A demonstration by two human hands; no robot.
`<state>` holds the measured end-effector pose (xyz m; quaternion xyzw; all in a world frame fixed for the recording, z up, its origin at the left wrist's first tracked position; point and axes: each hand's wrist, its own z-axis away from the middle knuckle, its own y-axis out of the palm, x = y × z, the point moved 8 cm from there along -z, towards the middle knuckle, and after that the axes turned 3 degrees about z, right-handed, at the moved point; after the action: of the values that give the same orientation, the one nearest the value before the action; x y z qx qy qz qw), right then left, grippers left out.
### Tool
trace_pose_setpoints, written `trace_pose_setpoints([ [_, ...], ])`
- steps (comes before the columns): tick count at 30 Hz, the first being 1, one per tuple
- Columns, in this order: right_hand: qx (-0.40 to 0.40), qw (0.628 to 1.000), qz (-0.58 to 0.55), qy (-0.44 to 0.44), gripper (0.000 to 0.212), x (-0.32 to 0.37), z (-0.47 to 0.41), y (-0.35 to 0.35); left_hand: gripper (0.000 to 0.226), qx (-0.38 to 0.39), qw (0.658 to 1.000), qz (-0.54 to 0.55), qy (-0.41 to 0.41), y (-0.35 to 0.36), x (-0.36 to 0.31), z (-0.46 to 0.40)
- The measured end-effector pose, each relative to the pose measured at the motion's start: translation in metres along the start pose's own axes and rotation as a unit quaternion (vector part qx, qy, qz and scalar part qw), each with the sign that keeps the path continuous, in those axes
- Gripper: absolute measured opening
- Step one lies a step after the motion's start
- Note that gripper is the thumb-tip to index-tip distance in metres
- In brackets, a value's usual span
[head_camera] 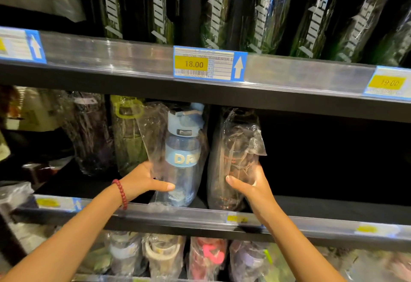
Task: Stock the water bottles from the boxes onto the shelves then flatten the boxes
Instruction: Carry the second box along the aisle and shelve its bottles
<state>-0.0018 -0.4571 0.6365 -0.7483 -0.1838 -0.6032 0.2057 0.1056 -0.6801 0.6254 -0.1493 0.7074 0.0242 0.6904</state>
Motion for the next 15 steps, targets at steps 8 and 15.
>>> trace_pose_setpoints([
  [8,0.052,0.997,0.037,0.036,0.083,-0.003,0.005,0.012,0.123,-0.148,0.986,-0.06,0.057,0.015,-0.024,0.017],
  [15,0.011,0.991,0.125,0.034,0.092,0.01,0.006,0.019,0.071,-0.263,0.952,-0.115,0.107,0.019,-0.04,0.012],
])
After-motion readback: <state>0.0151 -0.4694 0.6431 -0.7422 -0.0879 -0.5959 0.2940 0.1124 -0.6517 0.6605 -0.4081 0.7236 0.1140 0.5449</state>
